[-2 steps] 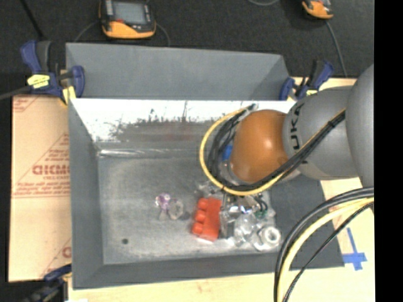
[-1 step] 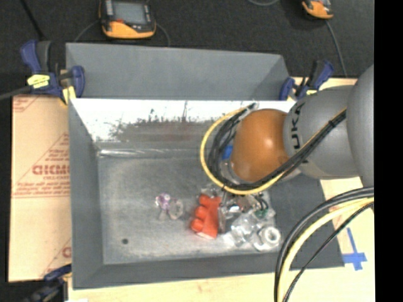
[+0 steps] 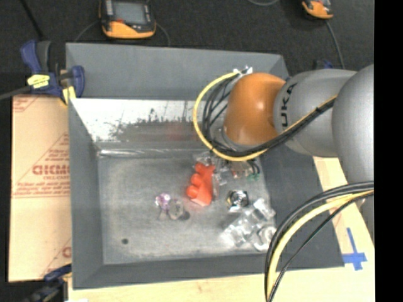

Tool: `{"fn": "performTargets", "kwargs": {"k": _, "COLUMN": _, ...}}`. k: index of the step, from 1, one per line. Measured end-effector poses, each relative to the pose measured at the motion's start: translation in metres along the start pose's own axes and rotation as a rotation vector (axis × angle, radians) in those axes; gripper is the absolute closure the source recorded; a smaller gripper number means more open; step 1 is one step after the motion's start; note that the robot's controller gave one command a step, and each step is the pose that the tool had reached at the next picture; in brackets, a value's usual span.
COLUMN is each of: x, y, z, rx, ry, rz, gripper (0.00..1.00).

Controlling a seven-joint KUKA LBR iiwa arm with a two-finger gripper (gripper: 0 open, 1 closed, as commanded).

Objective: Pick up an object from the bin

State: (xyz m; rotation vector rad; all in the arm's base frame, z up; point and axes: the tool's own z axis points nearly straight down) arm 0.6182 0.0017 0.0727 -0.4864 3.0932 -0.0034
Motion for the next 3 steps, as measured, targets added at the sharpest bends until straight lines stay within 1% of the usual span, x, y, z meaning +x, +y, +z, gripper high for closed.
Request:
{"fn": "performTargets", "kwargs": {"k": 1, "x": -0.011, "y": -0.001, "z": 0.001, "rx": -0.001, "ry": 0.004, "rz": -0.004, "gripper": 1.00}}
{"fn": "performTargets", "kwargs": {"k": 2, "x": -0.010, "y": -0.014, "z": -0.092, "rx": 0.002, "ry": -0.003, "rz": -0.015, "gripper": 1.00}}
{"fn": "performTargets", "kwargs": {"k": 3, "x": -0.033, "y": -0.021, "z": -0.290, "rx": 0.002, "ry": -0.004, "rz": 0.001, "gripper": 1.00}}
